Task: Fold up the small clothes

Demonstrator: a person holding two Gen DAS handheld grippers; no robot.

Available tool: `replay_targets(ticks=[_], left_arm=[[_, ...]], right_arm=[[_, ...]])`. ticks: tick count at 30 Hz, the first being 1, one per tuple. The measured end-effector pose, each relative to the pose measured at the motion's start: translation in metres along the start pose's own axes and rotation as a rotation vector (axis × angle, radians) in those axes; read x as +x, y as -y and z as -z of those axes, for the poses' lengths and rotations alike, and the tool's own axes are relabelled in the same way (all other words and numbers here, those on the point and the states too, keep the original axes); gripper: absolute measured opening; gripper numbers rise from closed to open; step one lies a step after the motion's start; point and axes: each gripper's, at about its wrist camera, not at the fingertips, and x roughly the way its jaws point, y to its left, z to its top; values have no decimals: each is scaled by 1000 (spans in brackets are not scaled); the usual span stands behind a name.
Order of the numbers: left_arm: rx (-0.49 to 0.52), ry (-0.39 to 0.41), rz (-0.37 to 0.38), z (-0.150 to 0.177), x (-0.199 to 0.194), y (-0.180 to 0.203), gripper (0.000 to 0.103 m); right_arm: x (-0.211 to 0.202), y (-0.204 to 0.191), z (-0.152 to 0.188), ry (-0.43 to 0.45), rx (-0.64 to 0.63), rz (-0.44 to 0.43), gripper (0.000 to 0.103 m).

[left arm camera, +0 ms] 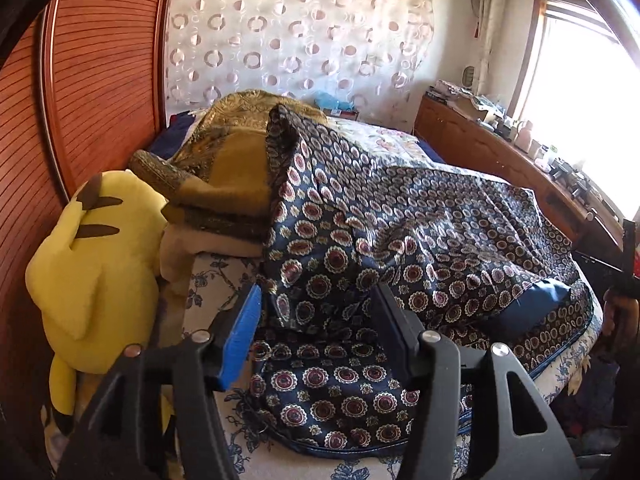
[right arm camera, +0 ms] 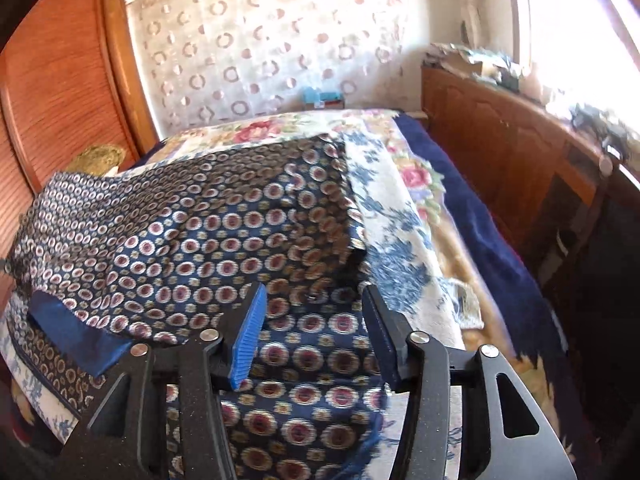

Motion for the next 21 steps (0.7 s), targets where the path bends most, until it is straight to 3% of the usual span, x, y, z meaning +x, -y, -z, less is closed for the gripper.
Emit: replay_targets(ticks=[9,10,11,14,17,21], left_arm=[[3,-27,-16,5,12,5,56],[4,-29,-16,5,13,5,56],[3,-28,-17,5,14,5,56],[-3,-25,-23,4,13,3,56],[-7,-14,-25,3,10,1,56],[-27,9,-26,2,3,-5,56]], right_arm=[[24,5,-16,-57,10,13,52],[27,6,-18,-62,12,17,45],[29,6,-20,-62,9,10,22],[35,9,-23,-67,1,-19,1],[22,6,-22,-29,-3,-73,0],[-19,2,-16,49,-24,-76,0]])
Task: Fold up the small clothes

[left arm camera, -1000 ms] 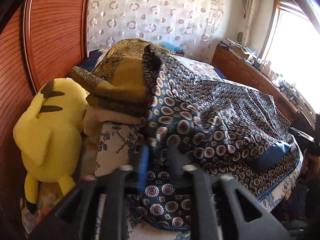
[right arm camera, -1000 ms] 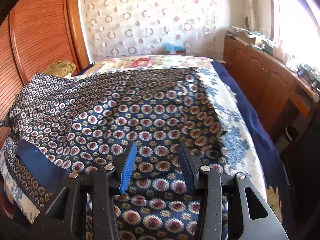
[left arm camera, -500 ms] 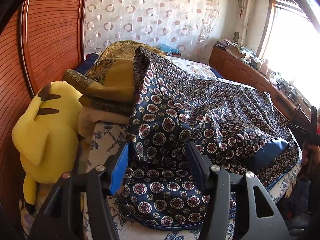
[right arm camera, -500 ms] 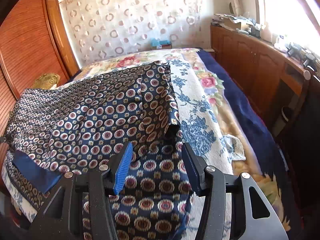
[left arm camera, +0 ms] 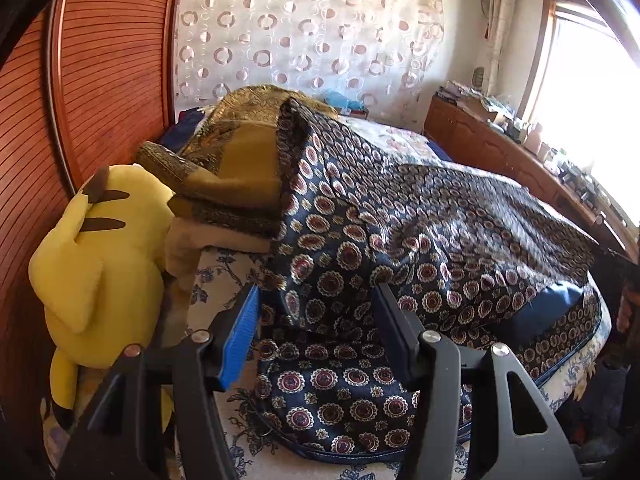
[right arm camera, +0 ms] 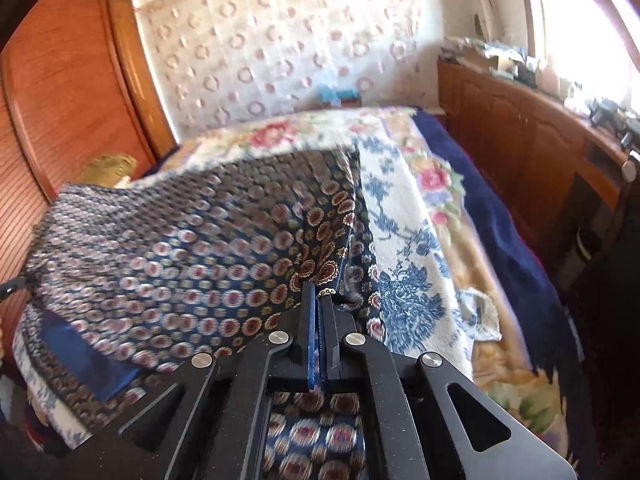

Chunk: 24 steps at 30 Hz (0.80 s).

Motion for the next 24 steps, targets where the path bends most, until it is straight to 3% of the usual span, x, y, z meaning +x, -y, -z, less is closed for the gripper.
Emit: replay_targets(ticks=[7,9,11,17,24], left_arm=[[-31,-6,59,2,9,-4,55],[-31,-21,65,2,14,-5,34],[-15,-32,49,1,17,-4,0],[-7,51,37,-8,-22,-8,0],[51,-13,26,-2,-31,-8,0]], right_arm=[[-18,6,4,4,-4,27,0],[-12,7,3,-1,-6,31,0],[-9,5,4,-3,-5,27,0],[-18,4,3,16,-3,10,0],[-46,10,5,15,-22,38,0]])
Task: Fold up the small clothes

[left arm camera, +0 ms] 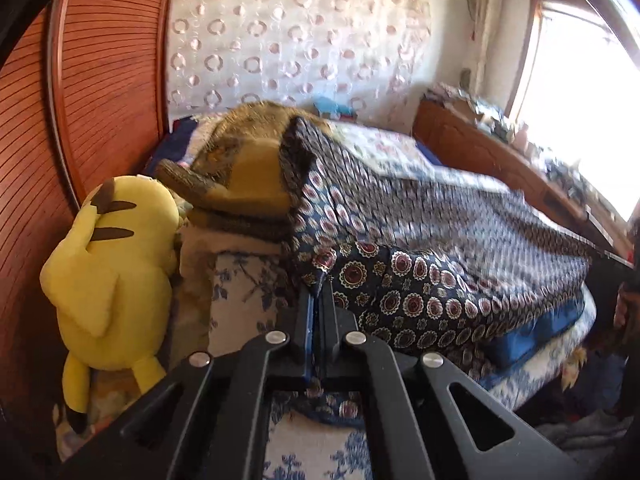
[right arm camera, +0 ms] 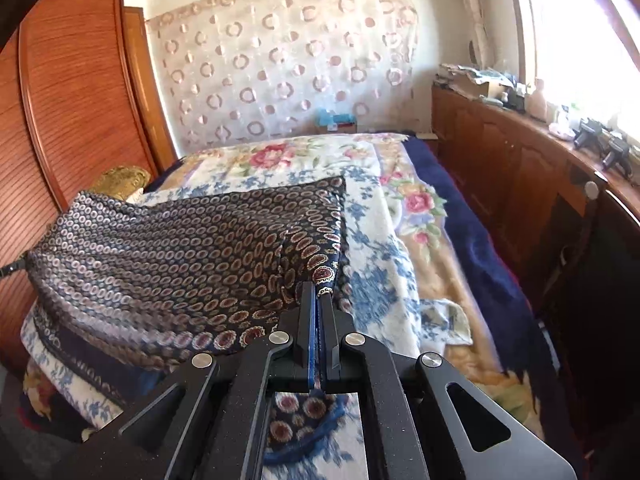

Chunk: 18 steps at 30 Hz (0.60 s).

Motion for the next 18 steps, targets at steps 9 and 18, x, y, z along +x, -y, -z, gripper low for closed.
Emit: replay_targets(ticks=[9,18], left_arm=[[-1,-8,-16,8,5,5,50],[-23,-17,-62,14,14,4,52]], right_arm=[[25,-6,26,-88,-38,66,8],[16,-14,23,-32,-59,78,39]])
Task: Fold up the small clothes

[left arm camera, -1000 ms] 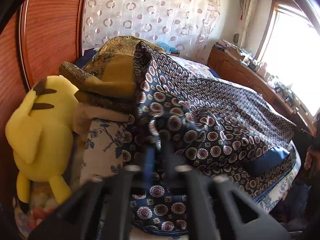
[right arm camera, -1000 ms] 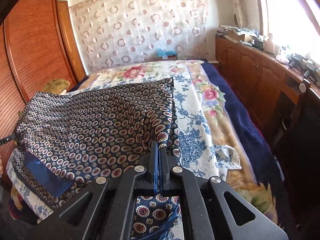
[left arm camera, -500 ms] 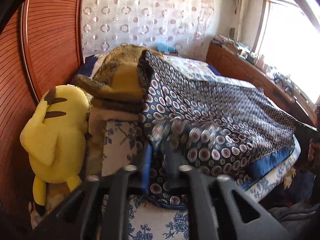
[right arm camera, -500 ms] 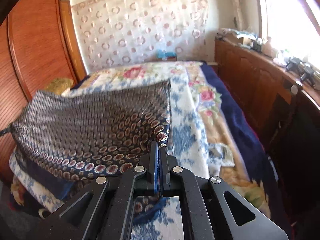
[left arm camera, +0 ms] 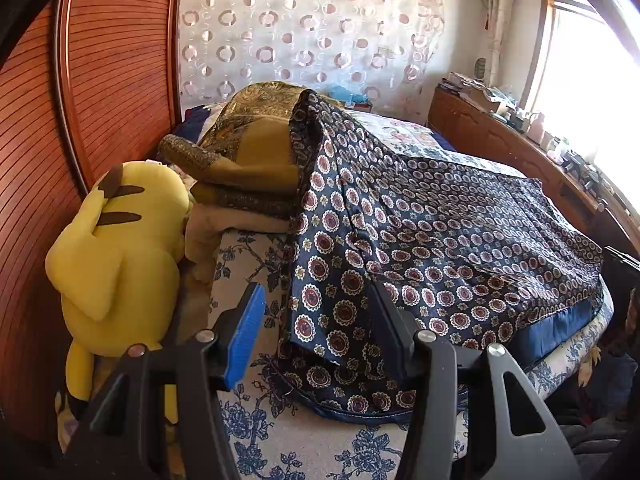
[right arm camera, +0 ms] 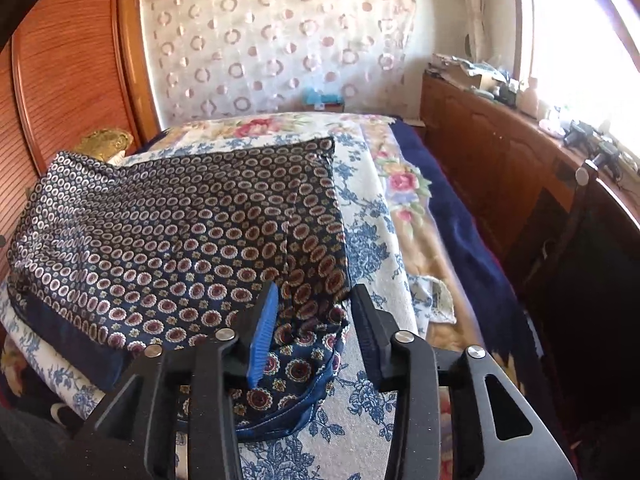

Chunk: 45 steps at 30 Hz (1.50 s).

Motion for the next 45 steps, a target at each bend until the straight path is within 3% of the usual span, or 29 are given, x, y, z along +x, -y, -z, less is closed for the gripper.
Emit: replay_targets(ticks=[9,11,22,27,37,45], left_arm=[[-9,-19,-10,7,8,0,52],[-8,-23,-11,9,10,1,52],[-21,-43,-9,17,16,-2,52],[-30,-51,0,20,20,-4,52],[-70,-58,30,25,27,-6,52],[-101,-54,34,29,32,-9,52]], right_arm=[[-15,-28,-6,57,-38,-19,46],[-15,-37,-7,61,-47,-39,54],[9,-101,0,8,-144,-151,56],[27,-116,7,-32,-180,-160,56],[49,-117,24,-101,-183,-144,57],[46,-110,32,-41,-155,-134,70]])
